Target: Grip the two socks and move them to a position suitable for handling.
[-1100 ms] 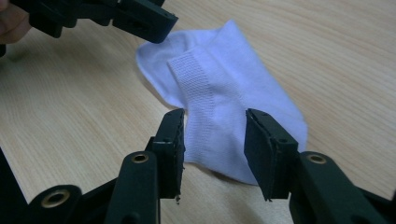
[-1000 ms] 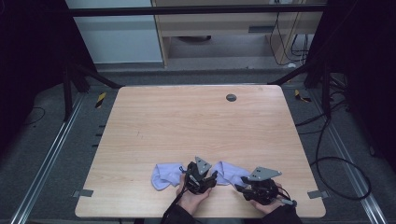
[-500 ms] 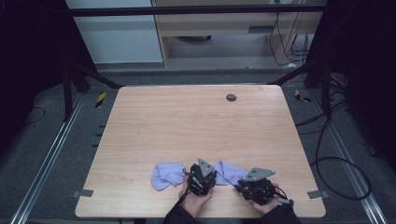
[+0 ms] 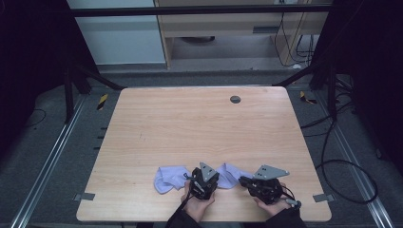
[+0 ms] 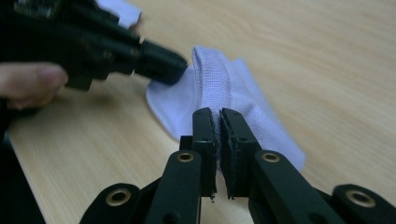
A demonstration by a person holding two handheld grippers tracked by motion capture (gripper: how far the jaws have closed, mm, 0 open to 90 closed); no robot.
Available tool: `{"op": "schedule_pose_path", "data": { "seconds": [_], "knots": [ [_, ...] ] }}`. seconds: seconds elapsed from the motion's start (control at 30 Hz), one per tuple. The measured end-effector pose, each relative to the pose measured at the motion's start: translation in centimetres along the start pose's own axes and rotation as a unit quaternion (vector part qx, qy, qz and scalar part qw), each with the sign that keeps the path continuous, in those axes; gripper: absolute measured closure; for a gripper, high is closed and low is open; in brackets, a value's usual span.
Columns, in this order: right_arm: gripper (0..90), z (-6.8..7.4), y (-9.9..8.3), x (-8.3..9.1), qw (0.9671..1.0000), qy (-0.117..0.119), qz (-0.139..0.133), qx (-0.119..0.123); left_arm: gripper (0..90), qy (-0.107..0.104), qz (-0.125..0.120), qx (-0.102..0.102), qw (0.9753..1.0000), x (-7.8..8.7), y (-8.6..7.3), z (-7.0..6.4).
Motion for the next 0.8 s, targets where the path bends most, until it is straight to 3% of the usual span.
{"op": "schedule_pose_path", "data": {
  "seconds": [0.33, 0.57, 0.8],
  "knots": [
    [85.2, -1.4, 1.6, 0.3, 0.9964, -0.061, -0.045, -0.04, 87.1, -0.012, -0.002, 0.004, 0.9999, -0.1, 0.0, 0.2],
    [85.1, -3.9, 1.2, 0.0, 0.9902, -0.12, -0.033, -0.063, 87.1, -0.017, 0.002, -0.002, 0.9999, -0.2, 0.1, 0.1],
    [84.8, -5.7, 0.8, -0.7, 0.9866, -0.146, -0.022, -0.069, 87.0, -0.016, 0.001, -0.003, 0.9999, -0.5, 0.2, 0.0]
  ]
}}
Point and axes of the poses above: each handheld gripper's, and its own axes: x roughly backward along the jaws, y roughly out of its top, z roughly to its left, the point moved 3 cm from there along -x, roughly forward along the jaws, and after that the axes turned 11 degrees about -z, right-handed, at the moved point
